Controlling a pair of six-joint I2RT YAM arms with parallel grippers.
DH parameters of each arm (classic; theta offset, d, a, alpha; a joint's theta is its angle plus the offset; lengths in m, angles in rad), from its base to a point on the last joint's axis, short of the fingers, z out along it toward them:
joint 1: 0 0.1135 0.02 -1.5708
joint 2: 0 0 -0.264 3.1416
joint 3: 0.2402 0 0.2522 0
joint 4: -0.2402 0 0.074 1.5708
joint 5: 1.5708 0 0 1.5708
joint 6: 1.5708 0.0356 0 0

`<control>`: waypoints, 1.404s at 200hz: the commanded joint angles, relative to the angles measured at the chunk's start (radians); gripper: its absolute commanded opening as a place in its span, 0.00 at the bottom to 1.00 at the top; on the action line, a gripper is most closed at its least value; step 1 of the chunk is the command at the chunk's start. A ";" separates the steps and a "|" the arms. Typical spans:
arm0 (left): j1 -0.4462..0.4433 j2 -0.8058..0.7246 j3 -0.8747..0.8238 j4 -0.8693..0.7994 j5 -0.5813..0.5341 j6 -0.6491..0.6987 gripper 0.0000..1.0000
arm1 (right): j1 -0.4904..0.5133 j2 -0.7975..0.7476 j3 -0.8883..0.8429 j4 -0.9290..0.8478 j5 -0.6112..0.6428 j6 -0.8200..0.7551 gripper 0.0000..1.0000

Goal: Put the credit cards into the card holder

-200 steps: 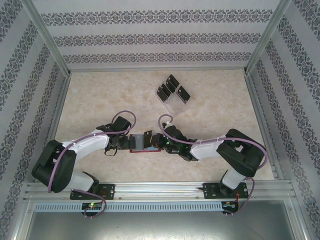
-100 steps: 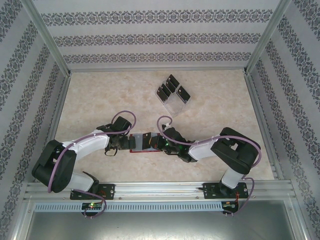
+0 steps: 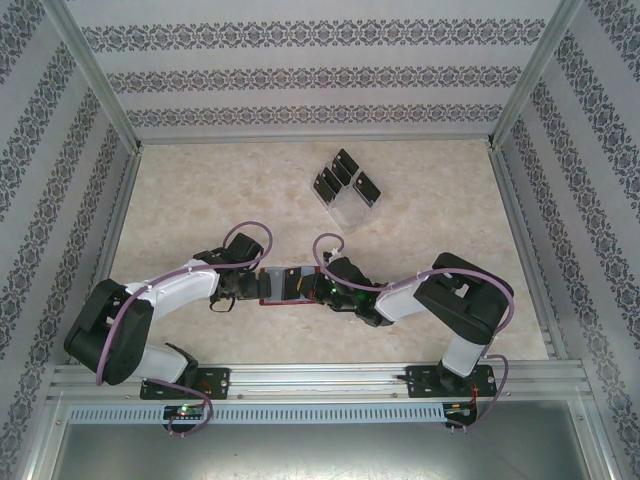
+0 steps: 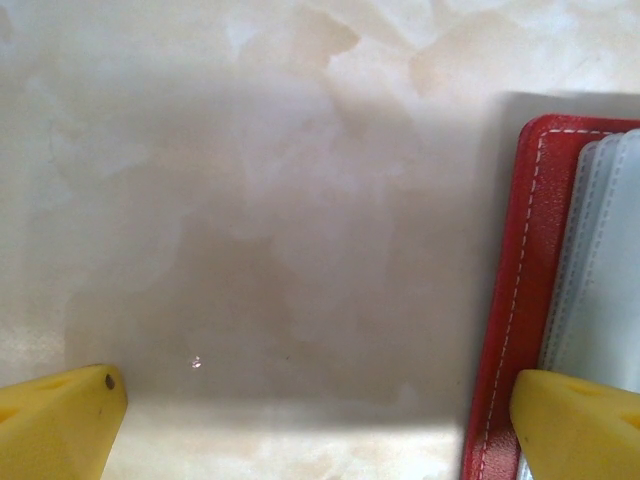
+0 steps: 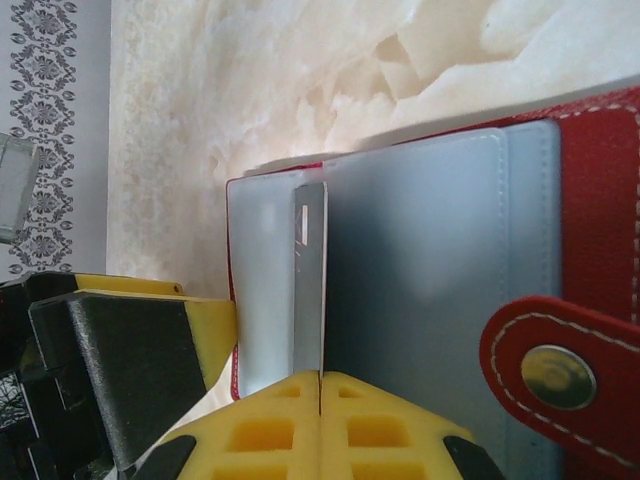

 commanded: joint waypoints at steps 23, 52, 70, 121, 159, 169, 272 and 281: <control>-0.010 0.017 -0.009 -0.018 -0.019 -0.010 1.00 | 0.008 0.048 0.008 -0.002 -0.033 0.018 0.00; -0.010 0.020 -0.009 -0.017 -0.016 -0.011 1.00 | 0.009 0.065 0.024 -0.014 -0.045 0.019 0.00; -0.010 0.022 -0.010 -0.016 -0.016 -0.011 1.00 | 0.009 0.075 0.040 -0.020 -0.059 0.018 0.00; -0.010 0.022 -0.007 -0.019 -0.012 -0.011 1.00 | 0.009 0.096 0.091 -0.078 -0.096 0.001 0.00; -0.010 0.022 -0.004 -0.019 -0.012 -0.012 1.00 | 0.009 0.117 0.130 -0.113 -0.128 -0.003 0.03; -0.011 0.023 -0.002 -0.021 -0.012 -0.012 1.00 | 0.009 0.123 0.140 -0.120 -0.137 -0.003 0.07; -0.010 -0.013 0.045 -0.087 -0.044 0.002 1.00 | -0.004 -0.037 0.147 -0.264 -0.118 -0.073 0.57; -0.011 -0.022 0.058 -0.098 -0.046 0.003 1.00 | -0.012 -0.060 0.145 -0.292 -0.110 -0.087 0.57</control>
